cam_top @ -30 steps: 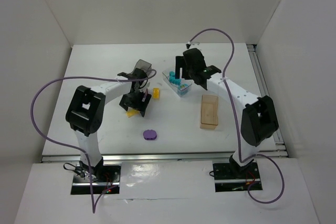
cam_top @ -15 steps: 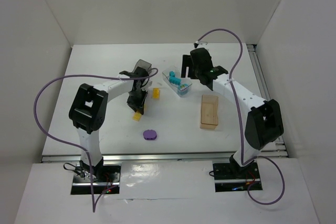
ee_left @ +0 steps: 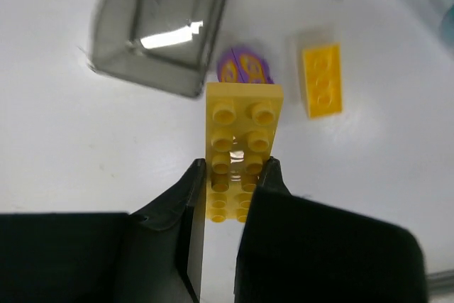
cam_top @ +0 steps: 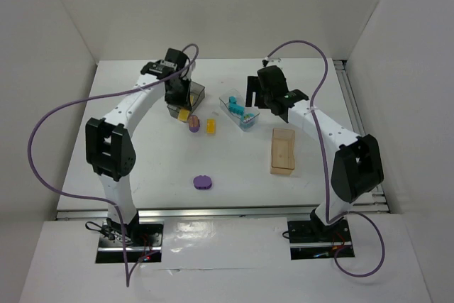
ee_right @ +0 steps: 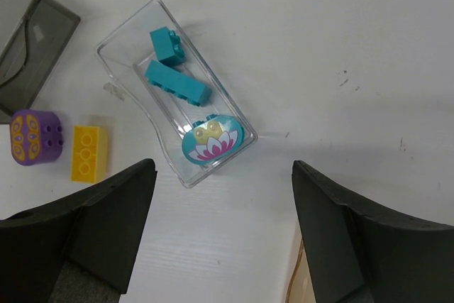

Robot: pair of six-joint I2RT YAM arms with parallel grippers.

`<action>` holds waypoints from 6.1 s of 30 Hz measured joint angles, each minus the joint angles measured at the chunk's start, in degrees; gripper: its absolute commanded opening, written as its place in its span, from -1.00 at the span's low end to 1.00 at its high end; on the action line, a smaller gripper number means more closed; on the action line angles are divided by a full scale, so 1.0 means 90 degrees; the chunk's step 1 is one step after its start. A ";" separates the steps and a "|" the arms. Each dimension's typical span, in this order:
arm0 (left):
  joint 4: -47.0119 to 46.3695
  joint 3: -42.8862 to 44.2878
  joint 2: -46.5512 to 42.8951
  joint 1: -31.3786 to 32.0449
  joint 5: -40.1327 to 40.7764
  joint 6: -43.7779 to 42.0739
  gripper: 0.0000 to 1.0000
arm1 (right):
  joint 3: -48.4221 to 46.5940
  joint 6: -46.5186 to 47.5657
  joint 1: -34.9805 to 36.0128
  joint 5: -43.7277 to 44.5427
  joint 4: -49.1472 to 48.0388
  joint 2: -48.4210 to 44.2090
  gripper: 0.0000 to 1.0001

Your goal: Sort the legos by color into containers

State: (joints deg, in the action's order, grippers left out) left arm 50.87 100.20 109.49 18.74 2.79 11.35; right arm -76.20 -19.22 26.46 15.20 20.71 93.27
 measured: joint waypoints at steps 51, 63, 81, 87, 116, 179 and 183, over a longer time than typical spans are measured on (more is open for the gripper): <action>-0.1044 0.0367 0.1809 0.1263 0.0743 0.2295 0.25 | 0.1173 -0.0070 0.0085 -0.0112 0.0566 -0.0763 0.69; -0.1018 0.0418 0.1984 0.1275 0.0979 0.2263 0.23 | 0.1309 -0.0066 0.0056 -0.0112 0.0568 -0.0767 0.69; -0.1022 0.1736 0.2914 0.1275 0.0495 0.0942 0.53 | 0.1314 -0.0051 0.0027 -0.0112 0.0622 -0.0818 0.71; -0.1139 0.1316 0.2679 0.1294 0.0325 0.0947 -0.34 | 0.1341 -0.0051 -0.0007 -0.0107 0.0624 -0.0852 0.71; -0.0831 0.1902 0.1928 -0.0454 0.0860 0.1552 -0.08 | 0.1336 -0.0046 0.1098 0.0019 0.0680 -0.0894 0.77; -0.0452 -0.0019 -0.0906 -0.0797 -0.0435 0.0940 0.99 | 0.2929 -0.0896 -0.0454 0.0930 0.0367 -0.2613 -0.44; -0.0588 -0.0406 -0.0801 -0.0787 -0.0503 0.0950 0.99 | 0.3019 -0.0855 -0.0646 0.0631 0.0325 -0.2528 -0.44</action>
State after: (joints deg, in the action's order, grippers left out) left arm 45.58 96.55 102.28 11.66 -1.74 19.90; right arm -49.04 -26.92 20.64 20.88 23.64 70.52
